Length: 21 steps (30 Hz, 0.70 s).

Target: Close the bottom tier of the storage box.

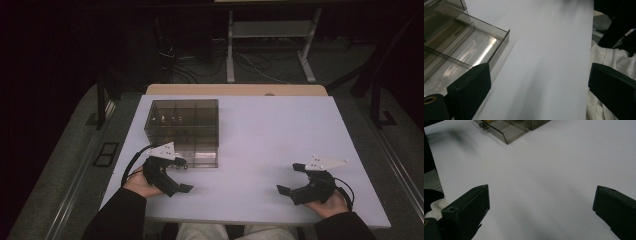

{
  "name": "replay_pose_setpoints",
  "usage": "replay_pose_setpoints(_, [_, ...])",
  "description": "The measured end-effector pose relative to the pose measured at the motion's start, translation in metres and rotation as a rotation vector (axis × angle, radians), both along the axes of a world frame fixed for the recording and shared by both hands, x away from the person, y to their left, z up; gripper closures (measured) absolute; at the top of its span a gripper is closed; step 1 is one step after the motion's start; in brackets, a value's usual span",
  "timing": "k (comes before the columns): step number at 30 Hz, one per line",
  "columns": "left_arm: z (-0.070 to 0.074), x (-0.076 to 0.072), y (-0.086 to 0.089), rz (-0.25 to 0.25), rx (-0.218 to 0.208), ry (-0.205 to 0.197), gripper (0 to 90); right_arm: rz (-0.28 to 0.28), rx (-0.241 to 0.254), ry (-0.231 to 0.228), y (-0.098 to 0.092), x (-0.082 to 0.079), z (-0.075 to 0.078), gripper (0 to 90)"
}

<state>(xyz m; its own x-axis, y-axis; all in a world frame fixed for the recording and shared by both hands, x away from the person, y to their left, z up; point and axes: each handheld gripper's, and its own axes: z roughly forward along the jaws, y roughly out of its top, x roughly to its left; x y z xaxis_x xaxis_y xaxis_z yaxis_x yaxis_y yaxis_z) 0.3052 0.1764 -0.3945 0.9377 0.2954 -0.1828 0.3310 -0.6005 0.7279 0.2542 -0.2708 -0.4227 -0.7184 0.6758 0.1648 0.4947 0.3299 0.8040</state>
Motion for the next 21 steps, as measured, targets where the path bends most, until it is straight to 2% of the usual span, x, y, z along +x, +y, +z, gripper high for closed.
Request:
replay_pose_setpoints(8, [-0.005, 0.003, 0.002, -0.002, 0.028, 0.006, 18.6, 0.005, -0.002, 0.003, 0.0, 0.0, 0.0, 0.5])
replay_pose_setpoints(13, [-0.009, 0.005, 0.006, -0.001, 0.049, -0.017, 36.1, 0.005, -0.002, 0.002, 0.001, 0.0, 0.0, 0.5])
replay_pose_setpoints(21, [-0.012, 0.007, 0.006, -0.011, 0.078, -0.018, 63.3, 0.006, -0.003, 0.003, 0.001, 0.0, 0.0, 0.5])
